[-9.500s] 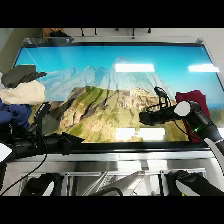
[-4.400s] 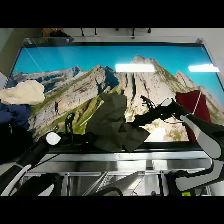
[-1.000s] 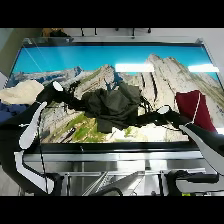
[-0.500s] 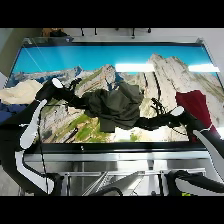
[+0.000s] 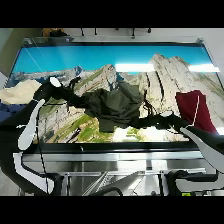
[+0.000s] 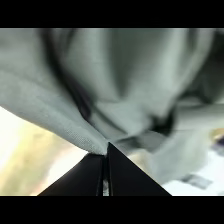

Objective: Fold the shirts.

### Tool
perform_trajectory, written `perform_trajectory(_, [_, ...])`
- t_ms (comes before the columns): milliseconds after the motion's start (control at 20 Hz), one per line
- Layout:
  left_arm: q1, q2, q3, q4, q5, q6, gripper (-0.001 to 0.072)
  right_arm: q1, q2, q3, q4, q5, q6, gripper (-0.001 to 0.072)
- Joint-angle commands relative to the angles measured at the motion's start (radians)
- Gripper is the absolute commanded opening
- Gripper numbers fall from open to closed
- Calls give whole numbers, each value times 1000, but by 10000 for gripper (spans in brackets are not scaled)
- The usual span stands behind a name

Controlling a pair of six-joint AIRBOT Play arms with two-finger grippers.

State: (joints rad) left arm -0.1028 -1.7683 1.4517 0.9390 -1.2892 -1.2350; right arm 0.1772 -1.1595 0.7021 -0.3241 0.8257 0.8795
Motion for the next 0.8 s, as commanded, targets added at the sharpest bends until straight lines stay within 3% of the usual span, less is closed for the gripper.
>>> perform_trajectory(0, [54, 112, 1, -205, -30, 46, 11, -18, 60, 126, 145, 154, -99, 21])
perform_trajectory(100, [122, 245, 1, -428, -37, 87, 11, -92, 182, 303, 145, 234, -98, 20])
perform_trajectory(250, [259, 489, 58, -914, -20, 176, 10, -271, 331, 672, 145, 262, -86, 20])
perform_trajectory(350, [348, 647, 178, -1084, 40, 198, 10, -393, 387, 929, 145, 274, -79, 19])
perform_trajectory(450, [454, 771, 332, -1079, 101, 193, 11, -504, 420, 1137, 137, 282, -72, 19])
perform_trajectory(550, [591, 858, 465, -1006, 136, 127, 12, -578, 441, 1260, 99, 282, -52, 19])
perform_trajectory(750, [907, 952, 553, -784, 86, -16, 12, -649, 436, 1306, 90, 320, -37, 20])
